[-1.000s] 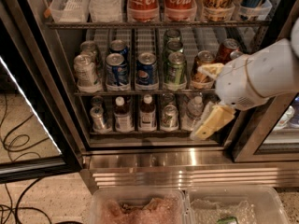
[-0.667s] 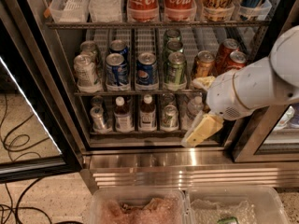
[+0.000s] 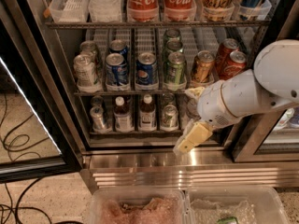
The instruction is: Pick blue plastic bottle from bottom shelf of fridge
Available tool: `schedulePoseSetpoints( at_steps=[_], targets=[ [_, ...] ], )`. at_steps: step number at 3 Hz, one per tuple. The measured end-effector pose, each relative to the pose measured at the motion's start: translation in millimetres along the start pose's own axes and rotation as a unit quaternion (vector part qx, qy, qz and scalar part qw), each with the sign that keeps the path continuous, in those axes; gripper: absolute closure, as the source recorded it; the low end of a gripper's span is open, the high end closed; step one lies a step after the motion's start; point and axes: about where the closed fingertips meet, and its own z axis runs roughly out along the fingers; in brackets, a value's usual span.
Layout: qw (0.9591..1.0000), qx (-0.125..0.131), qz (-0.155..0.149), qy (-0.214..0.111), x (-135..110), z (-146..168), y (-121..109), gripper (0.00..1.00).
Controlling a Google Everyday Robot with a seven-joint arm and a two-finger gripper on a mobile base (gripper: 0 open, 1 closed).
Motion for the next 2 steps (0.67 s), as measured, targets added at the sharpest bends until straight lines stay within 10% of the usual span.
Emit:
schedulePoseSetpoints(
  at_steps=[2],
  targets=[
    [0.9967, -0.011, -0.035, -0.072, -11.3, 35.4, 4.2, 0.0]
  ],
)
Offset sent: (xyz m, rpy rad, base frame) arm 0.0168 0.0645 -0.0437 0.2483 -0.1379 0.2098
